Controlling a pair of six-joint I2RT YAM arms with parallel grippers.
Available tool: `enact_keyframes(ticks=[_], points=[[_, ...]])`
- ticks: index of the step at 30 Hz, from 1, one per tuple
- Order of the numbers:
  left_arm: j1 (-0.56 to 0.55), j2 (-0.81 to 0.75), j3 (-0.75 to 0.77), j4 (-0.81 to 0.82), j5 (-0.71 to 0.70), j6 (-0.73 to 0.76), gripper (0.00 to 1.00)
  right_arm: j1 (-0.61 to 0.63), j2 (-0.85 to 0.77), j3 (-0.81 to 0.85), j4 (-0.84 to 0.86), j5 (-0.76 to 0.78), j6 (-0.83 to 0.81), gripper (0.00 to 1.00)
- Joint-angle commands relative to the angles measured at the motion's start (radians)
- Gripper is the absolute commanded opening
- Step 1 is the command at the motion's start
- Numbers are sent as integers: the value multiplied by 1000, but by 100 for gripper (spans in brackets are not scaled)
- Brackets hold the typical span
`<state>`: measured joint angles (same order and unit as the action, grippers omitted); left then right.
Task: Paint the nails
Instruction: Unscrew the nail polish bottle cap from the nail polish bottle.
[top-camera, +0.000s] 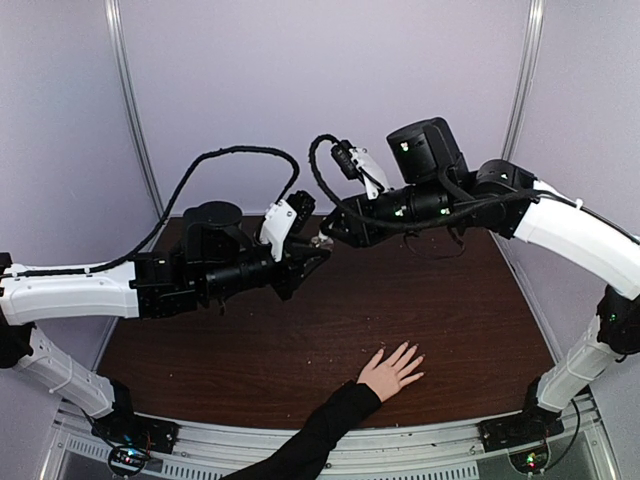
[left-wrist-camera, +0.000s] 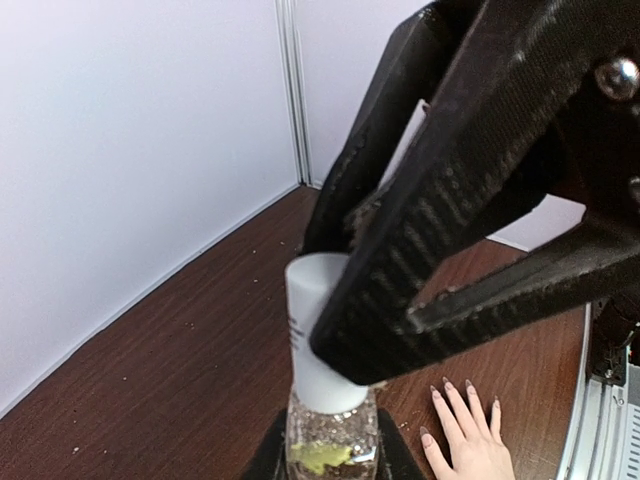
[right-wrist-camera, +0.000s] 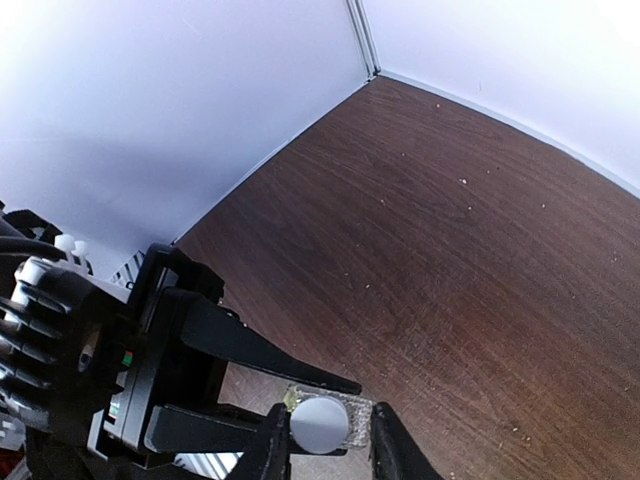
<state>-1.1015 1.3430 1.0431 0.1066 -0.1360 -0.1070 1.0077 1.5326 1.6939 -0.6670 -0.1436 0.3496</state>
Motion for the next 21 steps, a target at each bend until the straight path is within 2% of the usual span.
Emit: enact_keyframes(ticks=[1, 11, 21], points=[[-4, 5, 23, 67, -19, -5, 0, -4, 13, -6, 33, -4, 13, 22], [-4, -20, -2, 96, 29, -20, 0, -6, -14, -29, 67, -82, -61, 7], [-2, -47, -25, 190, 409, -46, 0, -4, -67, -39, 65, -206, -221, 0]])
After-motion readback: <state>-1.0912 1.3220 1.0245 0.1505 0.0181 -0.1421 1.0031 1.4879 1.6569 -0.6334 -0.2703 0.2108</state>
